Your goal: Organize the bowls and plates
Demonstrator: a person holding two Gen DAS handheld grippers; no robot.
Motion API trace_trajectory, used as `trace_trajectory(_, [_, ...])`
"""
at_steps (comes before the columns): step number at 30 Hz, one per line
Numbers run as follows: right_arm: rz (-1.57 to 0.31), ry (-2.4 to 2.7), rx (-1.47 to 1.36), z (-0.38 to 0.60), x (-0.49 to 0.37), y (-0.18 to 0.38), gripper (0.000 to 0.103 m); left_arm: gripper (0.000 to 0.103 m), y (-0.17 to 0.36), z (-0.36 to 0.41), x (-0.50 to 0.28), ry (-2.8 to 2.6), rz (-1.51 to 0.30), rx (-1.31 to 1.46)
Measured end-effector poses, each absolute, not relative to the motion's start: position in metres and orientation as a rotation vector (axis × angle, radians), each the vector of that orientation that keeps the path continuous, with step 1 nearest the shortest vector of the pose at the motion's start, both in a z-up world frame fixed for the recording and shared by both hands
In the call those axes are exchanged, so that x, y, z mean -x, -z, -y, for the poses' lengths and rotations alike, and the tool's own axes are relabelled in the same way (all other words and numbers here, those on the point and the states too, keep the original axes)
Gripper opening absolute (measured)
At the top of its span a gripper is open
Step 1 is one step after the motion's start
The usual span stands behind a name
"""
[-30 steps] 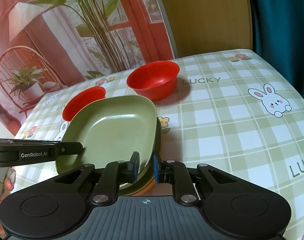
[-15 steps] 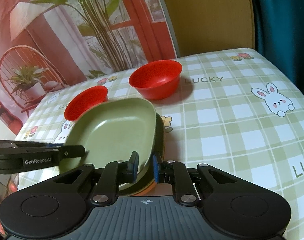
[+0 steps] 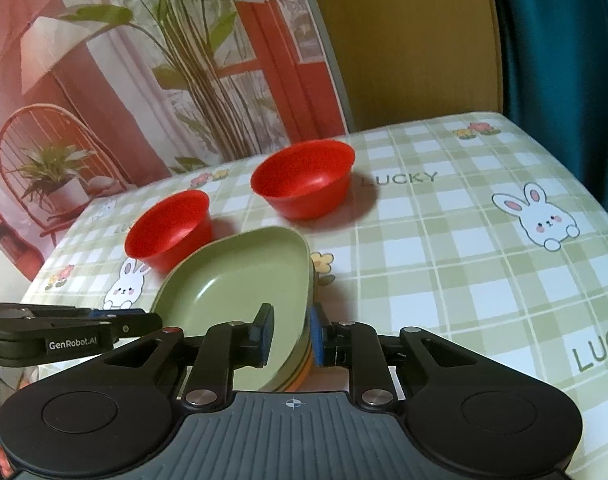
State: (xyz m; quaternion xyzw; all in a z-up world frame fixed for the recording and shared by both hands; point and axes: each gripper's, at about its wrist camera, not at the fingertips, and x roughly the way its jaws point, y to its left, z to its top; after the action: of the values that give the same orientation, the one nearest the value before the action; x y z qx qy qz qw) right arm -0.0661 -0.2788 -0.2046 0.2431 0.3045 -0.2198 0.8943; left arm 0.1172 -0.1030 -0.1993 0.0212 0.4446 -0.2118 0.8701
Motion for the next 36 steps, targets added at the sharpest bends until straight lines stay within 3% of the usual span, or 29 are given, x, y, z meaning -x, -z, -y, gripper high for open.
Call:
trace_trajectory(6, [-0.624, 0.467, -0.516, 0.283, 0.07, 0.209, 0.004, 0.015, 0.202, 0.101, -0.115, 0.444, -0.939, -0.031])
trace_trajectory(25, [-0.621, 0.472, -0.549, 0.282, 0.069, 0.22, 0.004, 0.019, 0.204, 0.097, -0.116, 0.439, -0.953, 0.006])
trace_trajectory(30, [-0.589, 0.465, -0.589, 0.286, 0.072, 0.213, 0.01, 0.019, 0.195, 0.09, -0.118, 0.433, -0.927, 0.024])
trace_trajectory(36, [-0.539, 0.452, -0.571, 0.291, 0.066, 0.194, 0.011, 0.019, 0.173, 0.079, -0.128, 0.438, -0.874, 0.054])
